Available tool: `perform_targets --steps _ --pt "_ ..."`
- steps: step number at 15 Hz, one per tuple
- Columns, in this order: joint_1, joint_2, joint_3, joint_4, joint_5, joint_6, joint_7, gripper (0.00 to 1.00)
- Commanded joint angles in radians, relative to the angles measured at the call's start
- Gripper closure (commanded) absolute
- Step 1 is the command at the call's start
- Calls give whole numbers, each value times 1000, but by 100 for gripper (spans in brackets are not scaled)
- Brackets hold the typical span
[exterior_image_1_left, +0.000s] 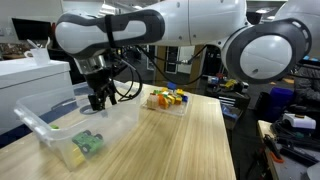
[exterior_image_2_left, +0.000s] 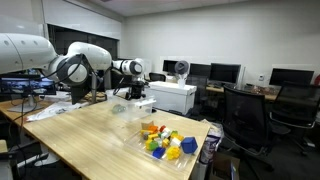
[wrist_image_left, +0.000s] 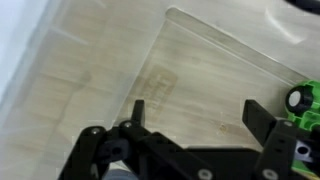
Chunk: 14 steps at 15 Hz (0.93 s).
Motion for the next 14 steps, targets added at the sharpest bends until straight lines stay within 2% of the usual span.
perform_targets --steps 1,2,4,9,14 --pt "17 93 -15 90 -1 38 9 0" --pt "17 108 -10 101 8 56 13 0" --pt "17 86 -5 26 17 103 21 0" --pt "11 82 -29 37 -3 170 -32 0" --pt "20 83 -26 26 4 154 -6 0"
